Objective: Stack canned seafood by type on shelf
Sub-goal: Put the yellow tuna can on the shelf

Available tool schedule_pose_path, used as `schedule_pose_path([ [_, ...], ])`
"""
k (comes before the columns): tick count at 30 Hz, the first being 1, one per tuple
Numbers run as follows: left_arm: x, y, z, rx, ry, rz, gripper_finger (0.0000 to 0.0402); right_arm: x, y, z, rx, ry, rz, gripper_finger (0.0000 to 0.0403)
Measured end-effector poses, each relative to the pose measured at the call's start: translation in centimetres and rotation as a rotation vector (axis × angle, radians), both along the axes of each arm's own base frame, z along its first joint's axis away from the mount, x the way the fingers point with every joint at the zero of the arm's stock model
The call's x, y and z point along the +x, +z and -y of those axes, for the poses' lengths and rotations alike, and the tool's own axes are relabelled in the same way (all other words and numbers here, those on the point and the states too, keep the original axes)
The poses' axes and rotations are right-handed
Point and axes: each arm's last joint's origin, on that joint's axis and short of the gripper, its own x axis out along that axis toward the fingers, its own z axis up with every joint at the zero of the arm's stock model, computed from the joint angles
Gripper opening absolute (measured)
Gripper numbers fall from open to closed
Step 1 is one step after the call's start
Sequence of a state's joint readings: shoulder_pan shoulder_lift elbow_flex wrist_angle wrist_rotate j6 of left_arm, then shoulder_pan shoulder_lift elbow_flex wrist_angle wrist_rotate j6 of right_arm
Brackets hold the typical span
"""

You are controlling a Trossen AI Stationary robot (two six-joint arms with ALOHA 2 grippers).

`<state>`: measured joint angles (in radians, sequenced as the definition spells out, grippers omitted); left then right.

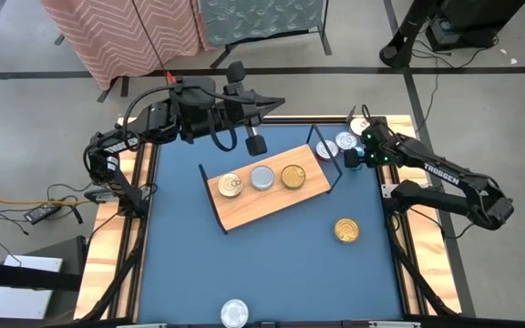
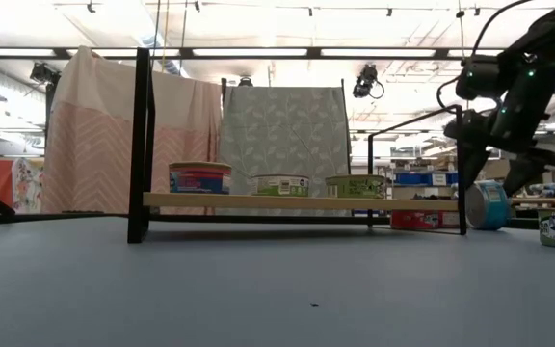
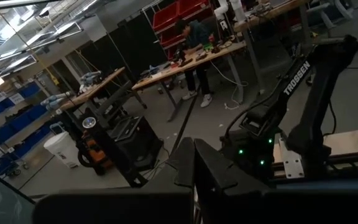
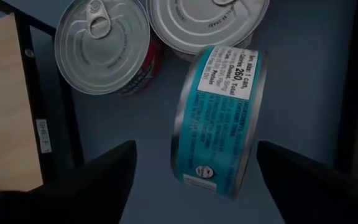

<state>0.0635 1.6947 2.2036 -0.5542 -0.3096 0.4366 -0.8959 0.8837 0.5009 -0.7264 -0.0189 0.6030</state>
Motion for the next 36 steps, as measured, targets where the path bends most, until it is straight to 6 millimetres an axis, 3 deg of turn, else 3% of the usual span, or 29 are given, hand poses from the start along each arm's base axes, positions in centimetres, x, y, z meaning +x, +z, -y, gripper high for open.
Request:
schedule_pose_path([
  [6,0.0,0.0,0.0,0.000,0.000,0.000,0.0006,0.0,-0.1,0.0,-0.001,0.007,-0.007,0.0300],
  [16,0.0,0.0,0.0,0.000,0.000,0.000,0.0006,0.0,-0.1,0.0,-0.017,0.051,-0.013,0.0137],
  [26,0.0,0.0,0.0,0.003,0.000,0.003,0.0006,0.2,0.4,-0.3,0.008,0.119,0.075,0.0137],
  [30,0.0,0.2,-0.1,0.005,0.002,0.018,0.0006,0.7,2.4,-0.3,-0.066,0.148,0.122,0.0137],
  [36,0.0,0.4,-0.1,0.007,0.003,0.038,0.0006,1.0,7.1,-0.7,-0.209,0.181,0.113,0.0137],
])
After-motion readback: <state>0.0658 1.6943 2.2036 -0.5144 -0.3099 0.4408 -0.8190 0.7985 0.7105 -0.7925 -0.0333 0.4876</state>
